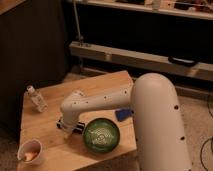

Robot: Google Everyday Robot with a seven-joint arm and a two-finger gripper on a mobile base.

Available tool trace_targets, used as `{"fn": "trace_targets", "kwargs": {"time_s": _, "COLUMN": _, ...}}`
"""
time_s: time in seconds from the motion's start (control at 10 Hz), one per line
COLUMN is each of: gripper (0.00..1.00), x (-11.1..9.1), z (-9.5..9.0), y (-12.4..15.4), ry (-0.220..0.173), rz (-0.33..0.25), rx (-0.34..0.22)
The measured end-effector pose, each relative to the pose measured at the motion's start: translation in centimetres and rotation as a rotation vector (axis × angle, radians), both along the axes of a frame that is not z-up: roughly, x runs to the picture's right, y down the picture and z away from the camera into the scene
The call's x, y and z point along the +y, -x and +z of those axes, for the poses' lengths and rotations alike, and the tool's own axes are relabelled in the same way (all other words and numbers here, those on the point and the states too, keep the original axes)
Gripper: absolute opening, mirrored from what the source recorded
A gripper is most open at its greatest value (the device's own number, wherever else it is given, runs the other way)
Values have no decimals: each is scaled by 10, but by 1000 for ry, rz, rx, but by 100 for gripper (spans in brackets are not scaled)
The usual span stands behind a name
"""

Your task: Push the eraser across the table

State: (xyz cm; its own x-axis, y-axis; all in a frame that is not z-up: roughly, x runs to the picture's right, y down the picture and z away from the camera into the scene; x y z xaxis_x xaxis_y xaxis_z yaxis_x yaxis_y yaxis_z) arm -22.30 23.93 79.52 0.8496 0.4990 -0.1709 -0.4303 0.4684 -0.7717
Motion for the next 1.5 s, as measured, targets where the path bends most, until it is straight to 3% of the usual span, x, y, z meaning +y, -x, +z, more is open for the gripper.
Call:
{"fn": "trace_targets", "kwargs": {"time_s": 0.2, "gripper": 2, "x": -7, "z": -13, "y": 2, "ry": 8, "rz": 2, "rx": -6}}
{"fn": "trace_targets", "kwargs": {"time_s": 0.7, "gripper": 1, "x": -7, "z": -14, "y": 4, "ry": 9, "rz": 2, "rx": -6}}
{"fn": "trace_targets", "kwargs": {"time_s": 1.0, "gripper": 0, "x": 2, "z": -6, "y": 4, "ry": -55, "rz": -24, "rx": 78}}
{"fn": "trace_targets", "kwargs": {"time_s": 1.5, "gripper": 0, "x": -4, "z": 19, "y": -15, "ry": -71, "rz": 24, "rx": 125}}
